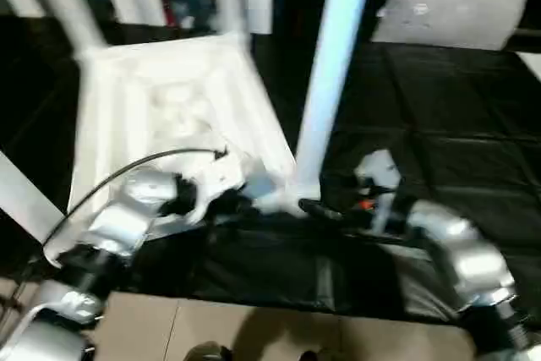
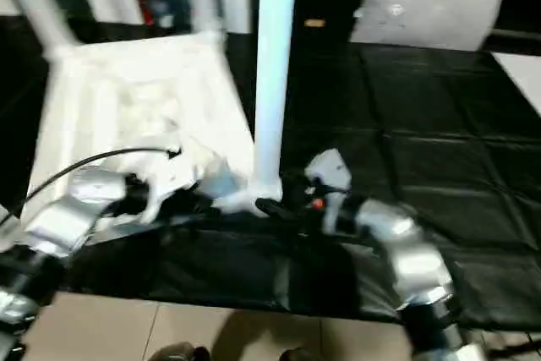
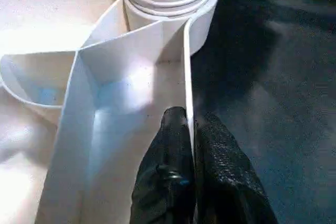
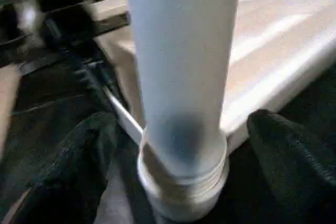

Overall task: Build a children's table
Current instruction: Rotate leg to tighten

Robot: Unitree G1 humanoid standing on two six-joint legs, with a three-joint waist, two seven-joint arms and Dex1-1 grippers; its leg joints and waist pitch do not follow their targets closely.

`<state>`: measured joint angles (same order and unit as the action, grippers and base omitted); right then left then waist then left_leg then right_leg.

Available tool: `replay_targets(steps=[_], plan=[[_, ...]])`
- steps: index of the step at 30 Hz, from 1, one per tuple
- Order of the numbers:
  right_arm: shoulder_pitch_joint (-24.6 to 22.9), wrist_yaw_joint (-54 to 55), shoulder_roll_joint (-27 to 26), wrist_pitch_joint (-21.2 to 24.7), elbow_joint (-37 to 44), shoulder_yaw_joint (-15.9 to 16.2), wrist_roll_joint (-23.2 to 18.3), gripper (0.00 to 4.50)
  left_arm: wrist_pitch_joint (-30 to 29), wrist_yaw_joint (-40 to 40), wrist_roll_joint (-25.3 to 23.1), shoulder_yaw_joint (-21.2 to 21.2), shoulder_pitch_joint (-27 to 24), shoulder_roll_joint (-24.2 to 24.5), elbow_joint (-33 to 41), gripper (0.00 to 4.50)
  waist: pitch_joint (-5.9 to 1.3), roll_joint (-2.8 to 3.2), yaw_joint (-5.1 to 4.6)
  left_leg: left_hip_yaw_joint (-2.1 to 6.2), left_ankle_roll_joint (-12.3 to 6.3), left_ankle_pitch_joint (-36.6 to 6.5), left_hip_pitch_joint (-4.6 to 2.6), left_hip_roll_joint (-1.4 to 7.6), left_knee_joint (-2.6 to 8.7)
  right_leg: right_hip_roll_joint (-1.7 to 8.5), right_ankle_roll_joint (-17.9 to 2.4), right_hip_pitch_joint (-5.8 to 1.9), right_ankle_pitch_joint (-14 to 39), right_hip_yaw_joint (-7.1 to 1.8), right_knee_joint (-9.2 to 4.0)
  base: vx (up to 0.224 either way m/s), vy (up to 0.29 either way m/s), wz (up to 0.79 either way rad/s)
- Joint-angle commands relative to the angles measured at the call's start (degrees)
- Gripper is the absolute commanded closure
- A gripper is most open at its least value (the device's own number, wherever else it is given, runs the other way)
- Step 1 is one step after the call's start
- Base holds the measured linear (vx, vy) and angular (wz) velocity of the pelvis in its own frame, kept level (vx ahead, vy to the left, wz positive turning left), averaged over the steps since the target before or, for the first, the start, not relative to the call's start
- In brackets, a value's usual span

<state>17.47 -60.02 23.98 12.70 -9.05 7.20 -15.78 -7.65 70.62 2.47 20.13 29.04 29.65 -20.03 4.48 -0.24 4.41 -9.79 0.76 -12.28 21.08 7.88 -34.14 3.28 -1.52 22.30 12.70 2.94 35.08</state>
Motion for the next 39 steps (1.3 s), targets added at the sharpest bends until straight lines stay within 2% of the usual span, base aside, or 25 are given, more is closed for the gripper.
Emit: replay_targets(steps=[1,5,9,10,14,18,29,39], plan=[[0.73,-5.73,2.54,-2.37,-1.74,2.34,0.67,0.02,3.43,5.85,0.94,2.60,0.16,0.47,1.07,4.50,-3.35,0.10,0.02,1.84,-7.79,-1.05,-0.88,5.95,3.78,6.33,-17.84,-2.75,-5.58,-3.25,-2.61,0.000,0.000,0.00],[1.67,-8.23,3.17,-3.53,-3.28,3.83,1.81,0.02,4.26,7.62,0.89,3.12,0.51,0.88,0.96,4.50,-3.30,-0.08,0.62,1.70,-6.97,-1.85,-0.90,6.04,3.81,6.46,-17.69,-2.70,-4.09,-3.30,-2.64,0.000,0.000,0.00],[2.99,-10.96,2.96,-3.22,-5.13,4.03,1.16,0.38,5.01,8.94,0.45,3.50,1.00,0.97,0.56,4.50,-3.24,-0.30,0.67,1.73,-6.46,-2.71,-0.82,6.02,3.87,6.53,-17.65,-2.75,-2.01,-3.27,-2.76,0.000,0.000,0.00],[3.27,-11.51,2.91,-3.04,-5.43,4.02,0.81,0.60,5.04,9.20,0.44,3.57,1.05,1.02,0.54,4.50,-3.27,-0.24,0.72,1.71,-6.38,-2.67,-0.80,6.00,3.84,6.49,-17.60,-2.78,-1.82,-3.27,-2.72,0.000,0.000,0.00],[4.19,-13.69,3.49,-2.93,-6.88,4.53,-0.49,0.82,5.72,10.27,0.49,3.57,1.26,1.30,-0.01,4.50,-3.40,-0.31,0.84,1.69,-6.97,-1.23,-0.86,6.01,3.70,6.41,-17.68,-2.73,-3.58,-3.23,-2.47,0.000,0.000,0.00],[4.46,-15.91,3.85,-2.20,-7.70,4.62,-0.84,1.20,6.20,10.90,0.25,3.39,1.36,1.53,-0.41,4.50,-3.37,-0.36,0.95,1.68,-7.83,-0.47,-0.62,5.95,3.55,6.45,-17.89,-2.81,-4.41,-3.14,-2.37,0.000,0.000,0.00],[5.12,-17.37,3.47,-1.76,-9.05,4.86,-1.19,2.09,6.42,11.05,0.15,3.32,1.29,1.34,-0.55,4.50,-3.15,-0.37,0.99,1.68,-7.60,-1.20,-0.70,6.06,3.65,6.54,-17.96,-2.69,-2.60,-3.10,-2.57,0.000,0.000,0.00],[3.63,-17.50,3.23,-1.05,-7.40,5.56,-1.02,2.50,6.06,9.45,-0.02,2.95,0.73,0.48,-0.82,4.50,-2.99,-0.17,0.92,1.73,-6.97,-1.94,-0.73,6.09,3.80,6.47,-17.72,-2.65,-1.88,-3.16,-2.70,0.000,0.000,0.00]])
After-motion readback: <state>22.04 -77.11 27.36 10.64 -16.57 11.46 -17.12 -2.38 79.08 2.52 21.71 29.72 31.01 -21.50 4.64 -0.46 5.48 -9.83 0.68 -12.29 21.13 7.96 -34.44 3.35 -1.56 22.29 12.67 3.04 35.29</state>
